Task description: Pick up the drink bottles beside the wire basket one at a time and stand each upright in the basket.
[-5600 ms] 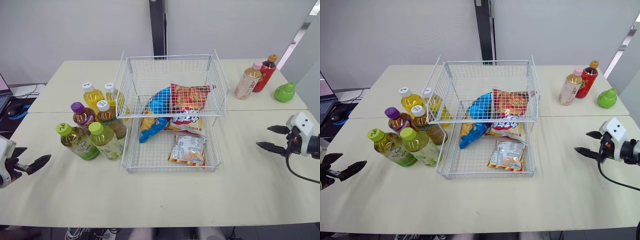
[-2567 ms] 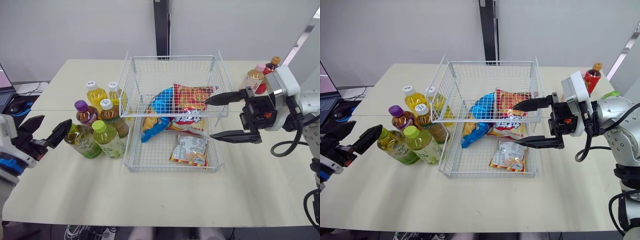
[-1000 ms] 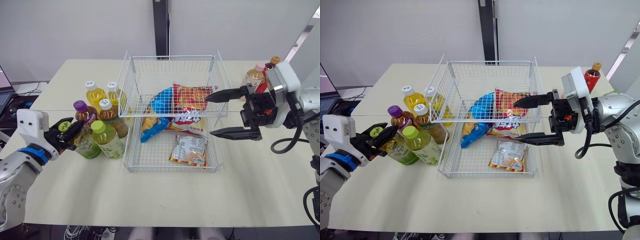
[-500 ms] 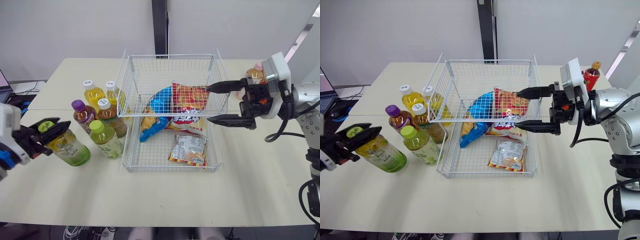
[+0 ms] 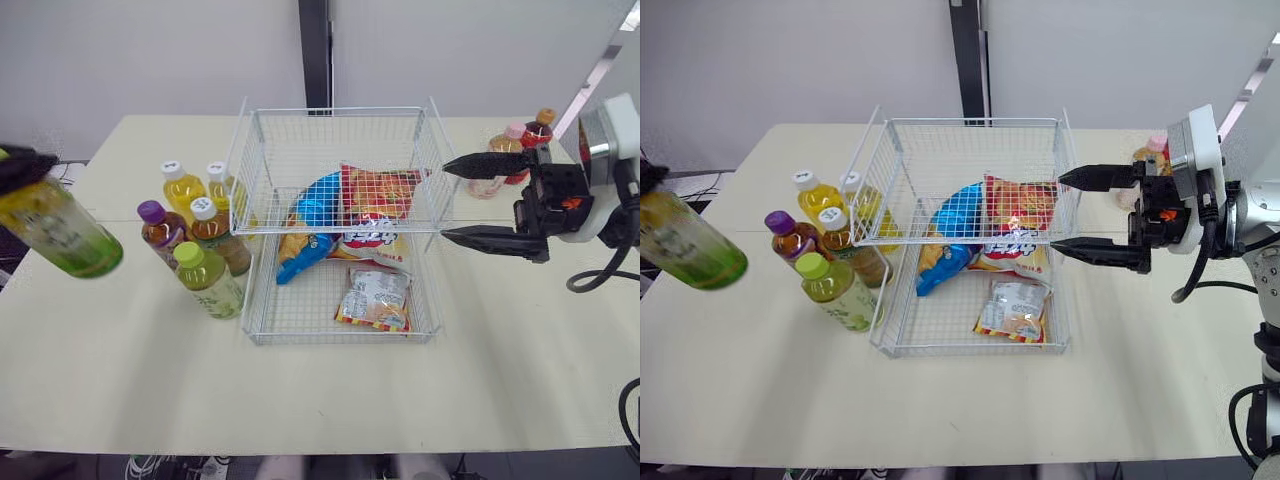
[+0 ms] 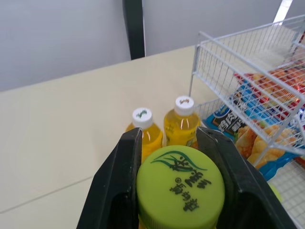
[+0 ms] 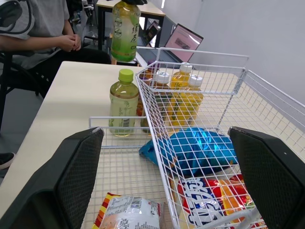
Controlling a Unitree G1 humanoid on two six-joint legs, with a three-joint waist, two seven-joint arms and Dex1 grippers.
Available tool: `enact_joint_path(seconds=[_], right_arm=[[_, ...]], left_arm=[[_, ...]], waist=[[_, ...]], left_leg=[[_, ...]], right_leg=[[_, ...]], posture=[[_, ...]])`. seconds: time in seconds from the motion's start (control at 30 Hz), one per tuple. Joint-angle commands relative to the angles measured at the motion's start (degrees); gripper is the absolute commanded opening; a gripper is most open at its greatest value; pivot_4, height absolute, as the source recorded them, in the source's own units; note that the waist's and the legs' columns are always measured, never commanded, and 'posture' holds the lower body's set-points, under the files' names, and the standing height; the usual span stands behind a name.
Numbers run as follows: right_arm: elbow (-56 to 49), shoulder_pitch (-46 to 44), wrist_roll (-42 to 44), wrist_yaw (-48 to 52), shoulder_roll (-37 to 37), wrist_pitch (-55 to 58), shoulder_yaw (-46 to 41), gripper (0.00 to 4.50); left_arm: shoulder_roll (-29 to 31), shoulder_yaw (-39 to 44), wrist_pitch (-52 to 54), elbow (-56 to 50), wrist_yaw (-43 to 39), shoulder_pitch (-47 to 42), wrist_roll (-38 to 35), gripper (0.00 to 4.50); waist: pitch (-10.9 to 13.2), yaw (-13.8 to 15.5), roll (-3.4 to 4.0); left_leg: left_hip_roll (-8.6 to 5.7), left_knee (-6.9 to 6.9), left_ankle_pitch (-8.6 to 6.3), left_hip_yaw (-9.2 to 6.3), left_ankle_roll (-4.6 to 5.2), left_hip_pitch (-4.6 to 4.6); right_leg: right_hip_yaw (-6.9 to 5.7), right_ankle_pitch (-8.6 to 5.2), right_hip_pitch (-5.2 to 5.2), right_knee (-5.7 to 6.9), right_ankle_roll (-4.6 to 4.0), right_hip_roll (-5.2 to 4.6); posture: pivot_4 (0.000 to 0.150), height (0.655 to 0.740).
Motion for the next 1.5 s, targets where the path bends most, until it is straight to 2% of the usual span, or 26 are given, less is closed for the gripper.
enact_joint_path(seconds=[0.03, 0.13, 0.23, 0.33, 0.5, 0.7, 1.0, 1.5], right_arm=[[-3.9, 1.4, 2.6, -3.3, -0.9, 1.0, -4.3, 4.50], [-5.7, 3.6, 3.5, -5.5, -1.2, 1.7, -6.0, 4.50], [-7.2, 5.2, 4.7, -7.3, -1.5, 2.2, -7.4, 4.50], [-8.4, 6.8, 5.6, -8.6, -2.0, 2.8, -8.7, 4.50], [-10.0, 8.9, 7.4, -10.6, -2.6, 3.4, -10.3, 4.50], [-10.5, 9.5, 7.8, -13.1, -3.0, 3.5, -11.0, 4.50], [-11.3, 14.1, 5.8, -19.5, -2.5, 2.3, -14.2, 4.50], [-14.5, 15.4, 8.5, -27.3, -2.3, 3.9, -15.4, 4.50]], left_arm=[[3.4, -12.3, -4.2, 5.3, -4.1, -15.3, -0.2, 1.40], [-0.3, -25.7, -5.3, 11.5, -7.7, -36.2, 5.2, 1.40], [-6.6, -34.8, -5.8, 20.3, -10.7, -54.1, 12.1, 1.40], [-12.0, -39.9, -7.5, 28.5, -14.9, -65.3, 17.9, 1.40], [-21.3, -45.6, -10.8, 38.9, -22.6, -77.4, 25.3, 1.40], [-31.7, -47.8, -16.4, 47.6, -26.1, -83.7, 31.9, 1.40], [-47.5, -44.1, -23.9, 56.3, -20.9, -86.6, 35.3, 1.40], [-60.9, -38.8, -35.9, 67.4, -5.8, -86.7, 40.4, 1.40]], waist=[[0.0, 0.0, 0.00], [0.1, 0.1, -0.14], [0.1, 0.0, -0.20], [0.1, -0.3, -0.21], [0.2, -0.9, -0.27], [0.2, -1.2, -0.30], [0.3, -1.1, -0.42], [0.3, -1.0, -0.47]], left_leg=[[0.00, 0.00, 0.00, 0.00, 0.00, 0.00], [0.03, 0.03, 0.01, 0.08, -0.01, -0.04], [0.07, 0.10, 0.01, 0.25, 0.00, -0.08], [0.06, 0.16, 0.01, 0.32, 0.00, -0.10], [0.12, 0.18, 0.01, 0.42, 0.01, -0.13], [0.12, 0.20, 0.01, 0.45, 0.01, -0.18], [0.03, 0.56, -0.01, 0.41, 0.06, -0.45], [-0.04, 1.15, -0.13, 0.45, 0.25, -0.59]], right_leg=[[0.00, 0.00, -0.02, 0.03, 0.00, 0.00], [-0.02, 0.05, -0.01, 0.04, 0.09, 0.17], [0.02, 0.11, 0.00, 0.07, 0.17, 0.27], [0.07, 0.12, 0.00, 0.06, 0.21, 0.28], [0.13, 0.12, -0.05, 0.07, 0.22, 0.28], [0.17, 0.12, -0.10, 0.07, 0.22, 0.27], [0.11, 0.14, -0.16, 0.11, 0.25, 0.19], [0.13, 0.17, -0.18, 0.45, 0.32, 0.15]], posture=[[0.150, 0.7359], [0.150, 0.7359], [0.150, 0.7359], [0.150, 0.7359], [0.150, 0.7359], [0.150, 0.7359], [0.150, 0.7359], [0.150, 0.7359]])
